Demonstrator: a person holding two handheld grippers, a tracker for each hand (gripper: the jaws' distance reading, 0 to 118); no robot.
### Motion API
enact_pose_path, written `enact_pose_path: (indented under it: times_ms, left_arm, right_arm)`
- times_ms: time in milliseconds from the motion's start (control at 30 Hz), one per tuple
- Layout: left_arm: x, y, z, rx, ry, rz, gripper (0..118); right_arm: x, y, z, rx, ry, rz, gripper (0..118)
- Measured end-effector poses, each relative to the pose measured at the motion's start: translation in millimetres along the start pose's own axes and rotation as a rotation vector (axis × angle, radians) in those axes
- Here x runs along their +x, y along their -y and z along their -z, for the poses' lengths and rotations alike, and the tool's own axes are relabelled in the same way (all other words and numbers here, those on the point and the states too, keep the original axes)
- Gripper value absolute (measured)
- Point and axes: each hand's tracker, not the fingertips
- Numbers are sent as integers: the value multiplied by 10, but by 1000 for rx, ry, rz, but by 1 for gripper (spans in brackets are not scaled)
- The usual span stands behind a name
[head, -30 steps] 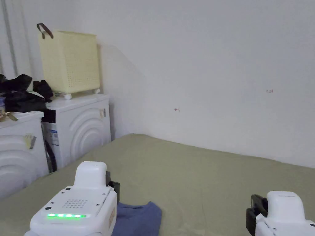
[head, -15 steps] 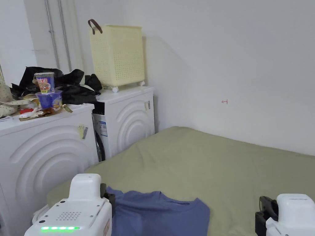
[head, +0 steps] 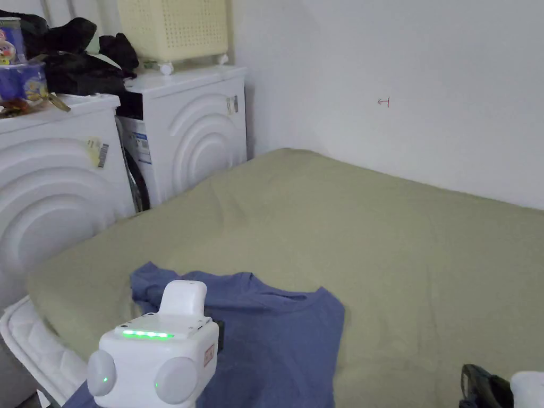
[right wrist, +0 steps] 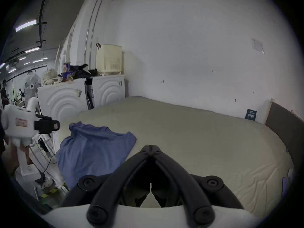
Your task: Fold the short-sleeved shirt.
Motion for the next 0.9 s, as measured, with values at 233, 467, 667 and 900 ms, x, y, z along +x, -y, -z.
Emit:
enact_pose_path:
  times_ms: [233,467,667,900]
  left_arm:
    - [19,56,728,-267,118,30,116]
    - [244,278,1145,-402,87,106,111]
    - [262,230,966,-323,55,93,57]
    - [334,-78,557,-256,72,93,4]
  right_arm:
    - [144,261,166,-79,16,17,0]
    - [245,399,93,-127,34,21,0]
    - [449,472,-167,-141,70,32,0]
    - [843,559,-700,-135,154,88,0]
